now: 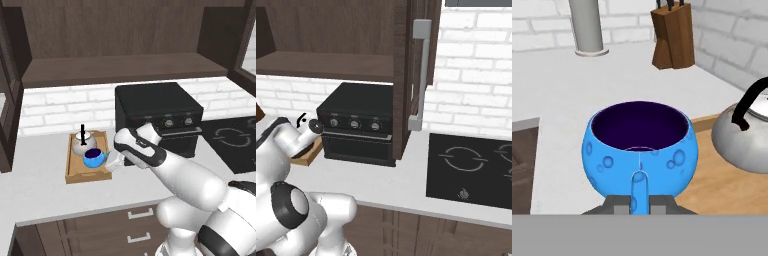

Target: Pick the kettle from the counter and place it on the tray. Then pick the mug from the cabinet and place it on the tray. Then close the cabinet doors.

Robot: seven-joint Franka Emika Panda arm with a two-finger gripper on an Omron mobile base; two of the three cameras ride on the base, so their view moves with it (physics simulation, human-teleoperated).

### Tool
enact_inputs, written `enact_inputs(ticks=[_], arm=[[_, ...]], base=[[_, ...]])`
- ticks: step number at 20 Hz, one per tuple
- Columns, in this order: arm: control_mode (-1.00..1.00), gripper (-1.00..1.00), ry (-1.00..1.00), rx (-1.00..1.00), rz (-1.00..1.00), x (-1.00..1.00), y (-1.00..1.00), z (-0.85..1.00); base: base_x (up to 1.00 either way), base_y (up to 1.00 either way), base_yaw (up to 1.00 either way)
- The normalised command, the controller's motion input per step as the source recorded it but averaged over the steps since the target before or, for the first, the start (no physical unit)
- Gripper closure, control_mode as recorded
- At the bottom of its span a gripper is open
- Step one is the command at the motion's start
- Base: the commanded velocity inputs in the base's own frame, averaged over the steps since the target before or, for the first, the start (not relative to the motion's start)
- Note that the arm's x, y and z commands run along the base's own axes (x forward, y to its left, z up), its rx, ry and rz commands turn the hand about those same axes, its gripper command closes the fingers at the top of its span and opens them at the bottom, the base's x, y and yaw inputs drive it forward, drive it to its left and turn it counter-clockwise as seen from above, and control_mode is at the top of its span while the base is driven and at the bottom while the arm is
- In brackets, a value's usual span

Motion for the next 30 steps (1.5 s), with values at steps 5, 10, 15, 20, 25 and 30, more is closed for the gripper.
enact_inputs(ticks=[5, 10, 15, 20, 25, 30], arm=[[-1.00, 1.00, 0.00, 0.00, 0.00, 0.25, 0.16, -0.25], [-1.00, 1.00, 0.00, 0.00, 0.00, 0.02, 0.05, -0.37], [-1.00, 1.00, 0.02, 0.00, 0.01, -0.18, 0.01, -0.42], [-1.00, 1.00, 0.03, 0.00, 0.00, 0.02, 0.02, -0.17], [-1.00, 1.00, 0.02, 0.00, 0.00, 0.18, 0.08, -0.10], [-1.00, 1.00, 0.03, 0.00, 0.00, 0.32, 0.05, -0.15]], base=[[0.00, 0.00, 0.00], [0.00, 0.00, 0.00], [0.00, 0.00, 0.00], [0.00, 0.00, 0.00], [0.00, 0.00, 0.00], [0.00, 0.00, 0.00]])
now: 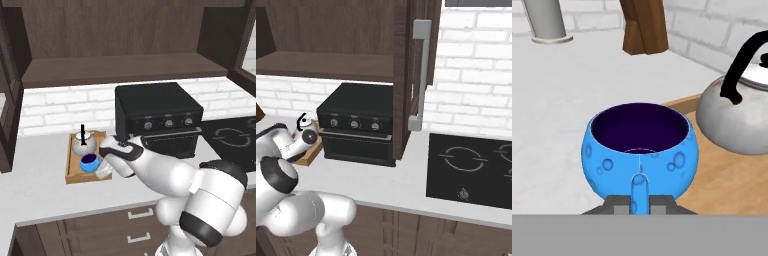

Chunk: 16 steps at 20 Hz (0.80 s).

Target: Pick the kettle from the counter and place it on the tray. Then pick the mug from the cabinet and place it on the tray. Then close the cabinet doors.

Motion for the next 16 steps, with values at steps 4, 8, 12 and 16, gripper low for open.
enact_inputs(ticks=[4, 8, 12, 16], arm=[[-1.00, 1.00, 0.00, 0.03, 0.01, 0.36, 0.00, 0.00], [-1.00, 1.00, 0.00, 0.00, 0.00, 0.28, 0.00, -0.18], [-1.00, 1.00, 0.01, 0.00, 0.00, 0.06, 0.05, -0.37], [-1.00, 1.00, 0.00, 0.00, 0.00, 0.09, 0.03, -0.27]], base=[[0.00, 0.00, 0.00], [0.00, 0.00, 0.00], [0.00, 0.00, 0.00], [0.00, 0.00, 0.00]])
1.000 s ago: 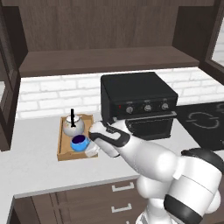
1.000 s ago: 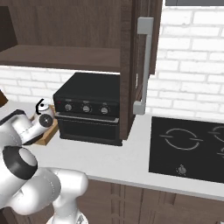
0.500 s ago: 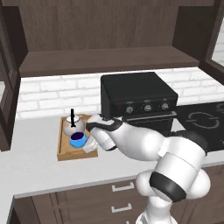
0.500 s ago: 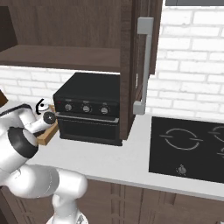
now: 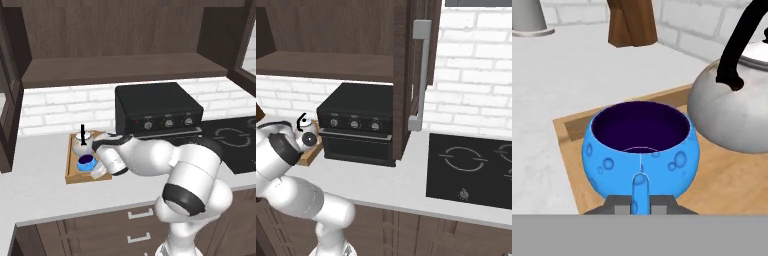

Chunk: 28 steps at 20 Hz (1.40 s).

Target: Pick the kettle from the counter and place it on the tray. Then pick the mug from the cabinet and place it on the tray. Then close the cabinet doors.

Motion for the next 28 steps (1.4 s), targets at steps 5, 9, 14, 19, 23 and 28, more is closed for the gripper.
enact_inputs(ticks=[5, 9, 14, 19, 23, 28], arm=[[-1.00, 1.00, 0.00, 0.00, 0.00, 0.10, 0.01, -0.25], [-1.00, 1.00, 0.00, 0.00, 0.00, 0.05, 0.05, -0.23], [-1.00, -1.00, 0.00, 0.00, -0.02, 0.00, 0.10, -0.08], [-1.00, -1.00, 0.00, 0.00, -0.09, 0.00, 0.00, 0.01], [-1.00, -1.00, 0.00, 0.00, -0.17, 0.00, 0.00, 0.02], [-1.00, -1.00, 0.00, 0.00, -0.13, -0.01, 0.00, 0.05]], base=[[0.00, 0.00, 0.00], [0.00, 0.00, 0.00], [0.00, 0.00, 0.00], [0.00, 0.00, 0.00], [0.00, 0.00, 0.00], [0.00, 0.00, 0.00]])
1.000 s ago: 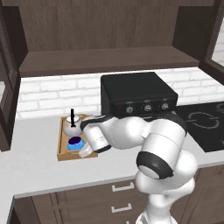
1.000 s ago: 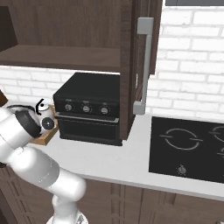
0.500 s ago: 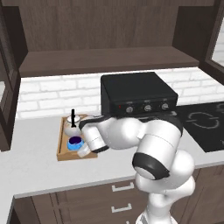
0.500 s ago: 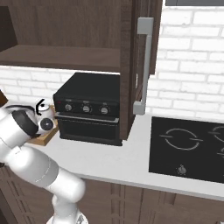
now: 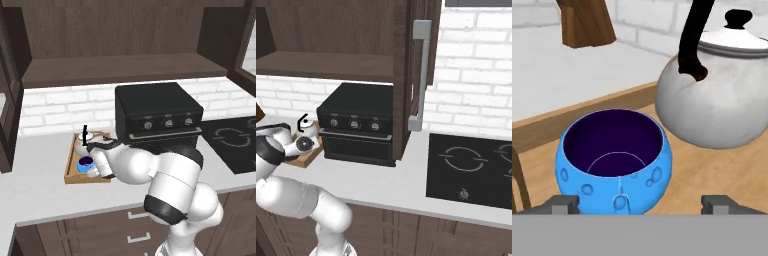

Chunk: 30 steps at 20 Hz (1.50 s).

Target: Pick the kettle from the counter and place it on the tray. Then pick the mug from the cabinet and place it on the tray. Then close the cabinet doors.

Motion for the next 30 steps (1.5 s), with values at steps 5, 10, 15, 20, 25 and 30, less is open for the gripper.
enact_inputs(ticks=[5, 10, 15, 20, 25, 30], arm=[[-1.00, -1.00, 0.00, 0.00, -0.11, -0.04, 0.00, 0.33], [-1.00, -1.00, 0.02, 0.00, -0.10, -0.01, -0.04, 0.66], [-1.00, -1.00, 0.19, 0.00, -0.04, 0.00, -0.22, 0.86], [-1.00, -1.00, 0.26, -0.05, -0.02, -0.16, -0.18, 0.55], [-1.00, -1.00, 0.10, -0.05, -0.01, -0.03, 0.00, 0.00], [-1.00, -1.00, 0.00, -0.01, 0.00, -0.12, 0.00, 0.00]], base=[[0.00, 0.00, 0.00], [0.00, 0.00, 0.00], [0.00, 0.00, 0.00], [0.00, 0.00, 0.00], [0.00, 0.00, 0.00], [0.00, 0.00, 0.00]])
